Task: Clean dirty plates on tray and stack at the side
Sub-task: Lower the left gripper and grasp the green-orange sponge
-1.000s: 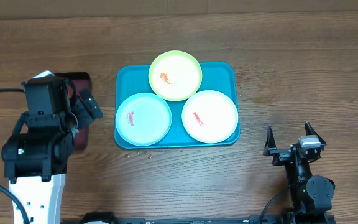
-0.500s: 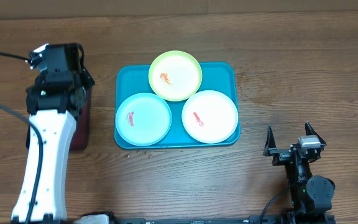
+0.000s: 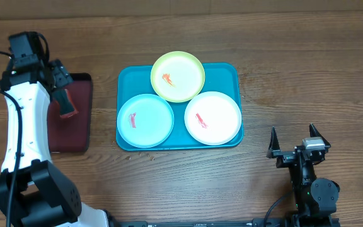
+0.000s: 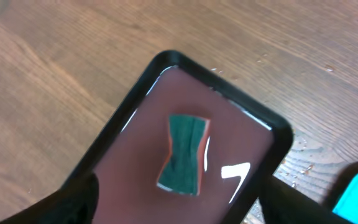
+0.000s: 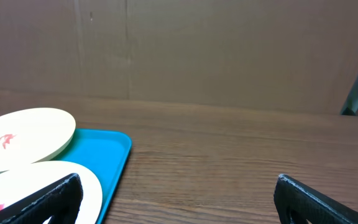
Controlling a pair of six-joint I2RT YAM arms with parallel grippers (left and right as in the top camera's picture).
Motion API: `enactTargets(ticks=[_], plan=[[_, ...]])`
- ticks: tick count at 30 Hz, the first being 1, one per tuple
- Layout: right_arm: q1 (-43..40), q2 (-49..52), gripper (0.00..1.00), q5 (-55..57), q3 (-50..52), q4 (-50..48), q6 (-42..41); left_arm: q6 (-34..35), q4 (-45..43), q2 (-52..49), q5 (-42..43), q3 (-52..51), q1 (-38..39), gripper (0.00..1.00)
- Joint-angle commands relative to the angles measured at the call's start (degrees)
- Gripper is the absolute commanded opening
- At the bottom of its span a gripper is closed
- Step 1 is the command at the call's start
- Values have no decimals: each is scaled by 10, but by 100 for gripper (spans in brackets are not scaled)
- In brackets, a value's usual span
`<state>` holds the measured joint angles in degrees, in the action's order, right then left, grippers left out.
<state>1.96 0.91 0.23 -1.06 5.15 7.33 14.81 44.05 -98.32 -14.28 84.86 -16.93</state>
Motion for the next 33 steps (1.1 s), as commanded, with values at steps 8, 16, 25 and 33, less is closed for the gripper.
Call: enactTargets(ticks=[8,16,25,33], plan=[[-2,-1,100,1,6,-3,0,-19,-17,-95,-13,17,-14,79],[-2,-1,100,1,6,-3,0,-9,-15,-150,2,17,-36,72],[-2,-1,100,1,6,-3,0,-21,-49,-202,93,17,-47,76],[-2,-1,100,1,6,-3,0,-26,-74,-231,94,17,-49,83]])
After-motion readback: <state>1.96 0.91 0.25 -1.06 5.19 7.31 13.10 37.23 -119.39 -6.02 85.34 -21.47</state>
